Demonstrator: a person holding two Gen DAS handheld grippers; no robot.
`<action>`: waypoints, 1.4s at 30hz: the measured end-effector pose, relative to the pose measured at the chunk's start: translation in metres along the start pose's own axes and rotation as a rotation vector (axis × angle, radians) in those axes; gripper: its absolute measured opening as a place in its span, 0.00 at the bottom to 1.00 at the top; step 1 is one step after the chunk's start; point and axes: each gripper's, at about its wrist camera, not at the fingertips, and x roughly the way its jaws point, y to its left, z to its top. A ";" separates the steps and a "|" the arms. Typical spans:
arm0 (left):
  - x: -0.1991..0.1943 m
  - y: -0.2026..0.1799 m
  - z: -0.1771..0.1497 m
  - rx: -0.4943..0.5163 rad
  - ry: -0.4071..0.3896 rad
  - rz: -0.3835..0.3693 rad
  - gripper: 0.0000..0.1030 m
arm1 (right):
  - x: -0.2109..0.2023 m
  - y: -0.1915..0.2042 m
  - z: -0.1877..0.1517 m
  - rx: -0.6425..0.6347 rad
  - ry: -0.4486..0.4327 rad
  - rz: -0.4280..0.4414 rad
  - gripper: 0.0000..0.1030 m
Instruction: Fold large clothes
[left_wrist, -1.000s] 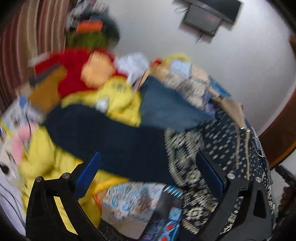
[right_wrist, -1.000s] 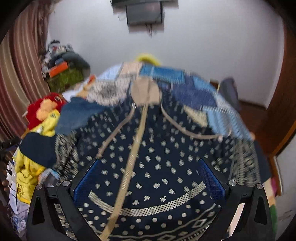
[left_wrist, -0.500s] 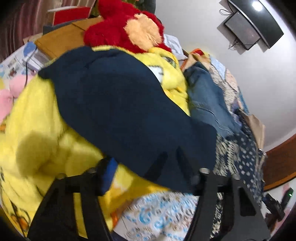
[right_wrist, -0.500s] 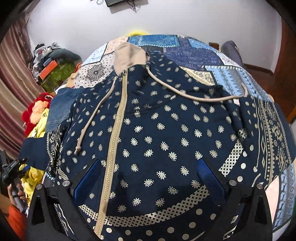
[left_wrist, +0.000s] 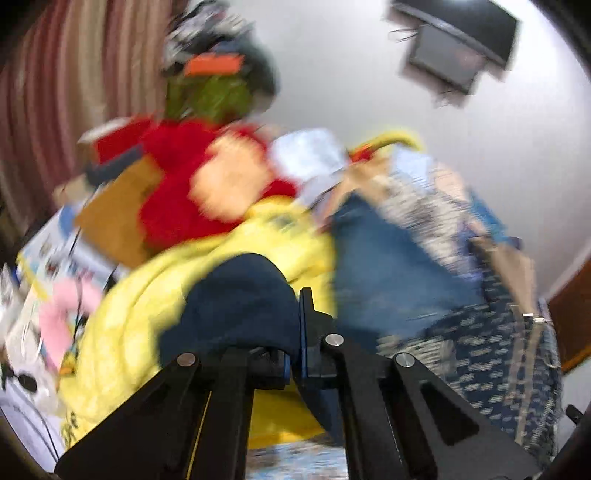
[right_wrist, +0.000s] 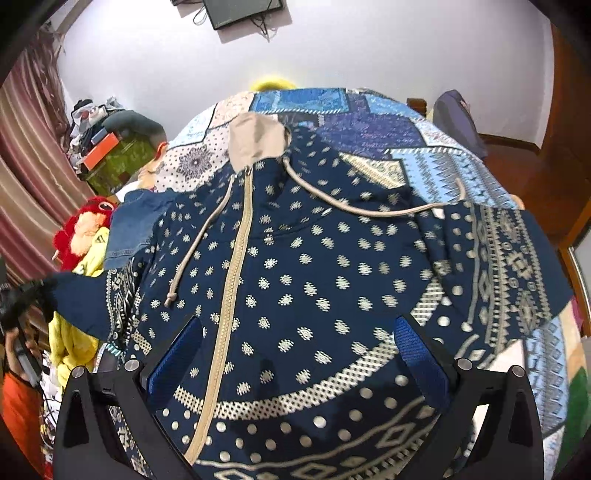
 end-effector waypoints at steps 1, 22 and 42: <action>-0.008 -0.016 0.007 0.022 -0.017 -0.026 0.02 | -0.005 -0.002 0.000 0.000 -0.006 0.000 1.00; 0.004 -0.384 -0.094 0.520 0.248 -0.471 0.02 | -0.076 -0.077 -0.010 0.052 -0.058 -0.059 1.00; -0.039 -0.369 -0.189 0.788 0.334 -0.513 0.63 | -0.071 -0.067 -0.022 -0.058 -0.008 -0.156 1.00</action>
